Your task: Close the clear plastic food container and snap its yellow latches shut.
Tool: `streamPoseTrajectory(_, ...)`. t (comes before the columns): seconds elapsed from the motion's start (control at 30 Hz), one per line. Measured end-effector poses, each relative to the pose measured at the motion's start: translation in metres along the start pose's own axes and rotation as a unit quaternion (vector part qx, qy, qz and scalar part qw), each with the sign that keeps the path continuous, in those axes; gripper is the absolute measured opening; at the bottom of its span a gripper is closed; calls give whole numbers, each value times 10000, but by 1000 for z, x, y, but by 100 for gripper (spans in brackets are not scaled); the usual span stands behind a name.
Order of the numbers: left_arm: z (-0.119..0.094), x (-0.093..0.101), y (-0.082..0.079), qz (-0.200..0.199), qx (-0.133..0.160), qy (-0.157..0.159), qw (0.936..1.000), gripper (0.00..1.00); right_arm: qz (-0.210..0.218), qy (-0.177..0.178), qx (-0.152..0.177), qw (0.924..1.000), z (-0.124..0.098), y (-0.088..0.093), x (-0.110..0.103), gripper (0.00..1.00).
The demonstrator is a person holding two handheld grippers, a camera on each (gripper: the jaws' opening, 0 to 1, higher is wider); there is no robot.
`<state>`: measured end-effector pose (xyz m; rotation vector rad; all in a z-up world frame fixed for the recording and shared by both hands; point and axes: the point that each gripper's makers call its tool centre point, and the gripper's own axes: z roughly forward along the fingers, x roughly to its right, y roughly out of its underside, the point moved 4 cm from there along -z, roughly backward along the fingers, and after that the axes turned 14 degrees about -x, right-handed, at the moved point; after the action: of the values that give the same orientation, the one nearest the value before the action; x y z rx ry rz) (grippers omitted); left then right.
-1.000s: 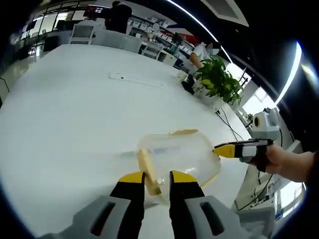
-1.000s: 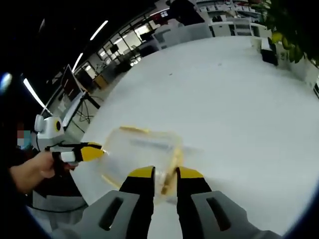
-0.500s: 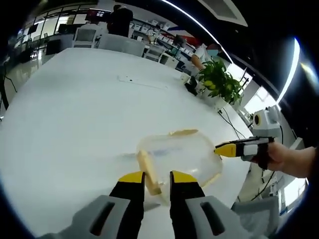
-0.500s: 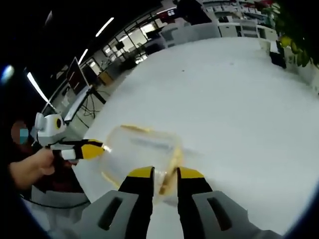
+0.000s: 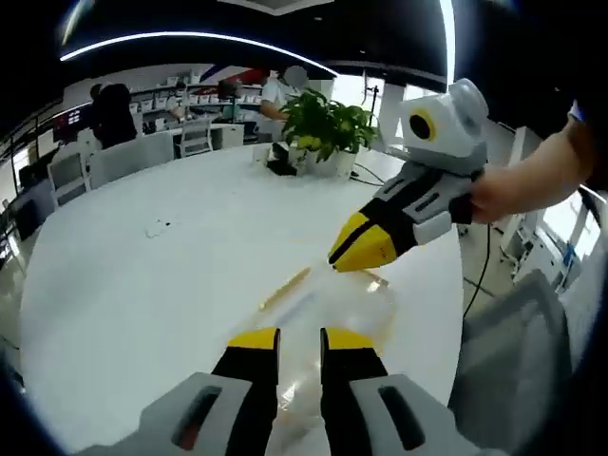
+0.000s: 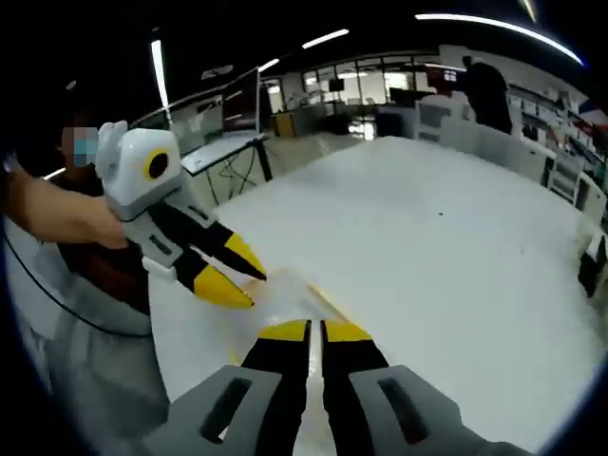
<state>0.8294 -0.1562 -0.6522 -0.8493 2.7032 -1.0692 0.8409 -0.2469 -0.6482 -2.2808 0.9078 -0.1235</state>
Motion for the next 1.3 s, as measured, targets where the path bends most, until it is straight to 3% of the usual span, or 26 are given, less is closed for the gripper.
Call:
streamPoseTrajectory(0.07, 5, 2, -2, 181, -77, 171, 9997, 8, -222, 3, -152, 9996, 6, -1, -1, 1)
streamPoseTrajectory(0.17, 12, 2, -1, 595, -280, 133, 9977, 8, -314, -34, -186, 9993, 11, -3, -1, 1)
streamPoseTrajectory(0.57, 25, 19, -1, 1077, -309, 465, 9926, 5, -315, -35, -284, 9991, 20, -1, 6, 3)
streamPoseTrajectory(0.93, 20, 35, 4, 1515, -352, 734, 9851, 12, -472, 12, -350, 9983, 23, -2, 11, 6)
streamPoseTrajectory(1.0, 19, 39, 5, 1610, -382, 755, 9833, 15, -527, 22, -354, 9980, 23, -2, 11, 8)
streamPoseTrajectory(1.13, 15, 48, 13, 2184, -501, 716, 9719, 20, -677, -149, -509, 9963, 27, -2, 11, 14)
streamPoseTrajectory(1.3, 18, 53, 17, 2360, -503, 631, 9684, 23, -1050, -286, -718, 9915, 30, -2, 10, 17)
